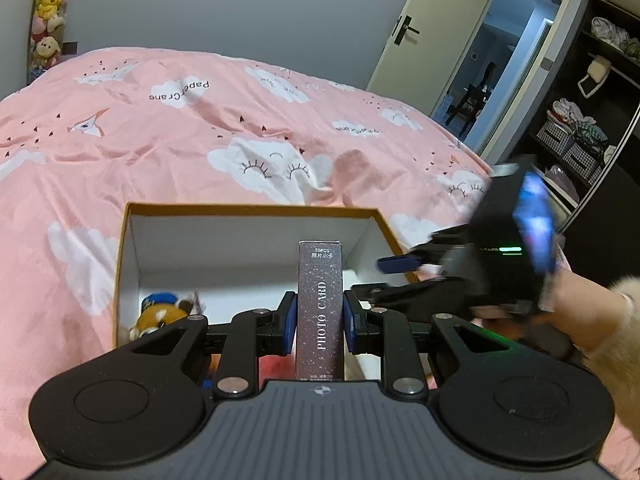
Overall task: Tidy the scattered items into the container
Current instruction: 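Lower the PHOTO CARD box into the box and open the left tool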
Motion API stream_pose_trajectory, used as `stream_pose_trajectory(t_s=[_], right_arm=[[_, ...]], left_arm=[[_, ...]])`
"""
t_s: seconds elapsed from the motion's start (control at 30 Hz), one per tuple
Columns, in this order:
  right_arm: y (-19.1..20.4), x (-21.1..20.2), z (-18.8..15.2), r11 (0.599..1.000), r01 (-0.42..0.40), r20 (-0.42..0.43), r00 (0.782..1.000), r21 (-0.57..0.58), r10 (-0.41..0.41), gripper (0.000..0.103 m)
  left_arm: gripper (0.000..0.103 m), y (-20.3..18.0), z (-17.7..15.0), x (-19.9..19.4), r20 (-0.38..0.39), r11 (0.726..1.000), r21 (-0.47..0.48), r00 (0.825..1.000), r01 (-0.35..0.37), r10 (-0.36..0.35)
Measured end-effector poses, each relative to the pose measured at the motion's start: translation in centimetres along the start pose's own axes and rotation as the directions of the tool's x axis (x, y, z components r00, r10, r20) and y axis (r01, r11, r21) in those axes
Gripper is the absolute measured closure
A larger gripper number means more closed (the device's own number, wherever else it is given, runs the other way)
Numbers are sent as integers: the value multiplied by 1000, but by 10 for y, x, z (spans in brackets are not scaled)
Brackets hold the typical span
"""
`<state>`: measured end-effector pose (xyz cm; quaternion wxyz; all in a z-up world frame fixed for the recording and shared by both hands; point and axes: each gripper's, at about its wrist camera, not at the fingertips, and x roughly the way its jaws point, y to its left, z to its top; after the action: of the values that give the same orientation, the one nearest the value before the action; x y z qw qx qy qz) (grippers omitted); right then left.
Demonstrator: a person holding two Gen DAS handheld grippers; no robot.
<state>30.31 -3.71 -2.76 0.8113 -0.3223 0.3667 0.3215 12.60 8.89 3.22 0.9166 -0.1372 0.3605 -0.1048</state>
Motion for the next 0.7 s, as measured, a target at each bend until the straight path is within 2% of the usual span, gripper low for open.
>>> stream_pose_trajectory(t_s=[0.13,0.2,0.3,0.43,0.53,0.6,0.7], right_arm=[[-27,-28,-8,996,26,121,992,90,-37,60],[-43,-36,-16,987,61,175,981,146,-86,56],[-69,-31,-25,964,116,225,959,240,-172,54],[-91,-22,-44,918,148,251,935,368,-251,54],[-97,-11,-57,890,172,254,920,423,-298,54],[-101,-2,-64,877,173,254,916,448,-310,54],[-104,12,-70,869,158,247,921,468,-301,54]], left_arm=[[76,-3,9,18,1,1000,-9,1000,7,-7],[76,-2,13,31,-3,1000,-24,1000,9,-9],[76,2,18,51,-11,998,-58,1000,17,-18],[76,9,21,81,-27,991,-133,999,29,-33],[76,14,21,104,-48,984,-177,999,5,-13],[76,17,20,119,-65,980,-196,998,-22,10],[76,23,18,139,-98,974,-224,995,-38,16]])
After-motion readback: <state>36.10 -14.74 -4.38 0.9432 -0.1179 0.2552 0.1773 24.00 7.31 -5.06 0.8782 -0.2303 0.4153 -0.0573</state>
